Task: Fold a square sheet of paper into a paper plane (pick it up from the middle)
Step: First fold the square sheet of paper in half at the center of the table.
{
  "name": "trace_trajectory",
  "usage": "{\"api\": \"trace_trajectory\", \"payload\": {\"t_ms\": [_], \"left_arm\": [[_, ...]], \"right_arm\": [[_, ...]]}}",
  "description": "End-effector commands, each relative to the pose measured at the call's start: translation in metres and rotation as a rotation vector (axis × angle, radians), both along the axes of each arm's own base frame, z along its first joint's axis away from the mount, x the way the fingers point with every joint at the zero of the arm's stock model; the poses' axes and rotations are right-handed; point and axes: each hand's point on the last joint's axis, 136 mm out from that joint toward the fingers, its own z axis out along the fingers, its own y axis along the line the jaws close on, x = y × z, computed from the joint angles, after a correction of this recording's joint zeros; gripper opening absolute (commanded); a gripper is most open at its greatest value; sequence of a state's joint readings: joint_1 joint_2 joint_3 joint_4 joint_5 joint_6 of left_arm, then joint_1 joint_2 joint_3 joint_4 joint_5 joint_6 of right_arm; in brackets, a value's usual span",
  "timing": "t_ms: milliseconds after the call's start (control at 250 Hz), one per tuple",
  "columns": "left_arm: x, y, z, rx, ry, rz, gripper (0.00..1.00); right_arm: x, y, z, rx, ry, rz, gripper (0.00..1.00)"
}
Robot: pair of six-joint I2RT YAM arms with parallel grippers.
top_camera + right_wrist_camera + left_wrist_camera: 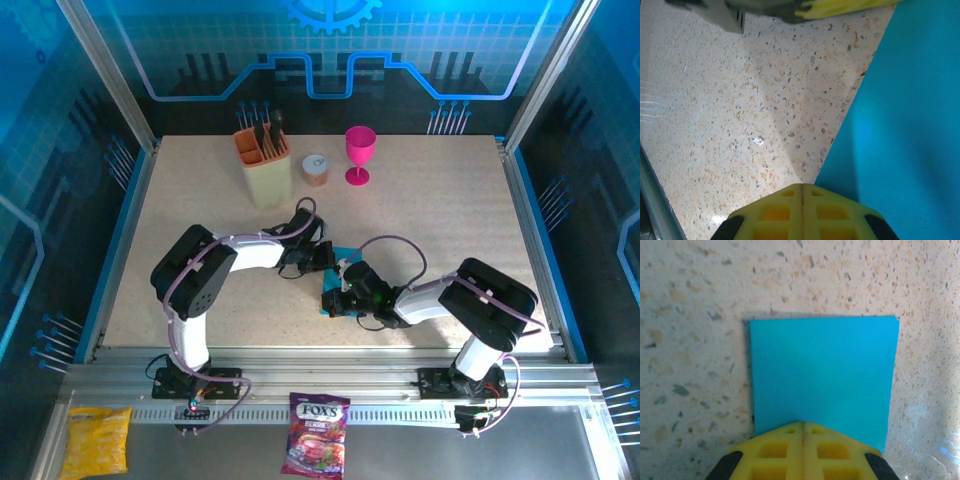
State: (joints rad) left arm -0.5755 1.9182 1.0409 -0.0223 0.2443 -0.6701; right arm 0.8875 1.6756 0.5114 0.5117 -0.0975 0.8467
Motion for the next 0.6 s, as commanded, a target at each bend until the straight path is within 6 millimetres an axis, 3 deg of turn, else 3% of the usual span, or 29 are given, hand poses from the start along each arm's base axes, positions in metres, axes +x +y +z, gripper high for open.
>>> {"api": "trace_trajectory", "payload": {"t_ms": [0,595], "left_arm": [[0.044,0.042,-0.02,0.142,-0.075,0.124,0.0],[0.11,0.061,-0.008,0.162,-0.105,0.171,0.0]], "right_arm": [[-0.071,-0.057,-0.078,-0.294,0.282,0.041,0.0],[-0.081,-0.062,-0.089,-0.338,0.3,0.027,0.0]]}}
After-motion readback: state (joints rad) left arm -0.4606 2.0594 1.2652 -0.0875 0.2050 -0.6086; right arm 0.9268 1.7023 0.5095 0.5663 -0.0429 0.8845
